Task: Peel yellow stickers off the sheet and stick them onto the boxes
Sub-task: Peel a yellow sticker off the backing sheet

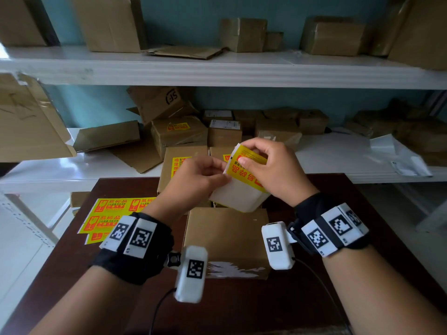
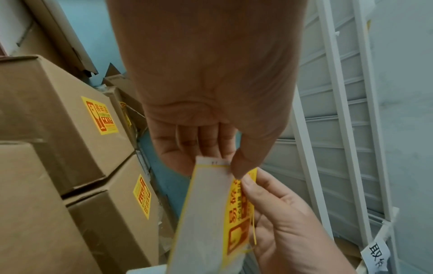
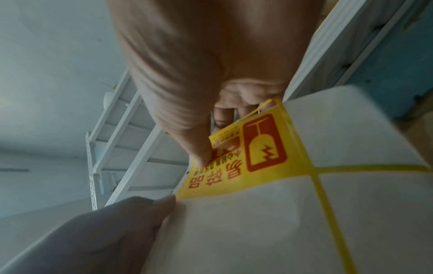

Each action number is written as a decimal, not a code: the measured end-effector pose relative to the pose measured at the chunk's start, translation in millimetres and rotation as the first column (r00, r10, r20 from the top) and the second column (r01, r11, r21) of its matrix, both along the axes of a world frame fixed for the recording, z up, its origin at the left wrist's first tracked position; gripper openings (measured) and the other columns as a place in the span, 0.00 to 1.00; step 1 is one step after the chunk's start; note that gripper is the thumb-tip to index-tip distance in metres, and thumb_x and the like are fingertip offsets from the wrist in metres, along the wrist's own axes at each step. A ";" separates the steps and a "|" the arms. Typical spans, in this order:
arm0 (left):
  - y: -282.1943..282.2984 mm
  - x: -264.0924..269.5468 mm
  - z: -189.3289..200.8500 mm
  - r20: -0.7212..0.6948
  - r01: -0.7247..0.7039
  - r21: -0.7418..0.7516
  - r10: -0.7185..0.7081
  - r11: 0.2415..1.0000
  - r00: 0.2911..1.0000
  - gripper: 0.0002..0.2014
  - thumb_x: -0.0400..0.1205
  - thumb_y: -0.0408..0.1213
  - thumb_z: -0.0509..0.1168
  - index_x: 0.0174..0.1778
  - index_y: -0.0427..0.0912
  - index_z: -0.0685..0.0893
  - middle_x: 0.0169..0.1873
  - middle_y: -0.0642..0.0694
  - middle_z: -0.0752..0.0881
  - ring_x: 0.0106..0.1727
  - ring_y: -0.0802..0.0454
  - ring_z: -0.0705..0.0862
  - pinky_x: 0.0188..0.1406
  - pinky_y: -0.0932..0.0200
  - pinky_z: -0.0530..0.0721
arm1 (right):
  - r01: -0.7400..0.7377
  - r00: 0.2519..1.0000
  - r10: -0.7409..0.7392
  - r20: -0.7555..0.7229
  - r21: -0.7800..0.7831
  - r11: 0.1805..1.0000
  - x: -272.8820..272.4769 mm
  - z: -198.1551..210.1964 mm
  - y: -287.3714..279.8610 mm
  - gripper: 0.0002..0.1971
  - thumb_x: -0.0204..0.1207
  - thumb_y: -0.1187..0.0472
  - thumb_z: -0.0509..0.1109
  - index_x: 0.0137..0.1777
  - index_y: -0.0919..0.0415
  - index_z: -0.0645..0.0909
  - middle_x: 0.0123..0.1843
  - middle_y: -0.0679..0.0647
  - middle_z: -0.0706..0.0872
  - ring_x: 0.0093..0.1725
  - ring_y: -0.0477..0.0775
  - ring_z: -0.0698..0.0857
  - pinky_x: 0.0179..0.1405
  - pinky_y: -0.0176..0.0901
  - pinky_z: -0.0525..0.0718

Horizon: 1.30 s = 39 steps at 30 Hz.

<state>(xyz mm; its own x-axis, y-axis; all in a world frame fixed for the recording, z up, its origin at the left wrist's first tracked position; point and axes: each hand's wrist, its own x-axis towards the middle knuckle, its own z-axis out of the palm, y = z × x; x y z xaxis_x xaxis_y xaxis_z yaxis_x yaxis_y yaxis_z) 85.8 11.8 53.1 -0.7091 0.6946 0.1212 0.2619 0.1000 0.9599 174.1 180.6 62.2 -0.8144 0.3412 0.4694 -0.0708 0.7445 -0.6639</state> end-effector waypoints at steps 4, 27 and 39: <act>1.0 -0.7 -1.7 0.047 -0.053 0.030 0.052 0.998 0.998 0.03 0.82 0.33 0.71 0.45 0.37 0.88 0.38 0.44 0.90 0.33 0.61 0.85 0.28 0.70 0.79 | 0.020 0.999 -0.020 -0.046 -0.004 1.000 -1.6 -0.7 1.5 0.11 0.77 0.57 0.77 0.57 0.42 0.86 0.43 0.39 0.87 0.45 0.37 0.86 0.45 0.34 0.83; 2.9 -2.9 -6.9 0.269 -0.088 0.131 0.050 0.987 0.962 0.07 0.84 0.37 0.68 0.50 0.39 0.90 0.47 0.36 0.91 0.48 0.45 0.89 0.56 0.41 0.86 | 0.029 0.998 -0.023 -0.053 0.116 0.993 -7.0 -11.5 -7.0 0.02 0.76 0.55 0.77 0.45 0.51 0.91 0.42 0.42 0.90 0.40 0.41 0.86 0.41 0.43 0.87; 1.9 -6.3 -10.5 0.308 -0.032 0.166 -0.021 0.986 0.951 0.06 0.82 0.37 0.70 0.48 0.40 0.92 0.50 0.28 0.88 0.48 0.41 0.86 0.45 0.53 0.88 | 0.029 0.999 -0.028 -0.019 0.052 0.998 -5.3 -11.2 -7.0 0.04 0.76 0.55 0.77 0.46 0.50 0.93 0.41 0.41 0.91 0.42 0.43 0.88 0.46 0.51 0.89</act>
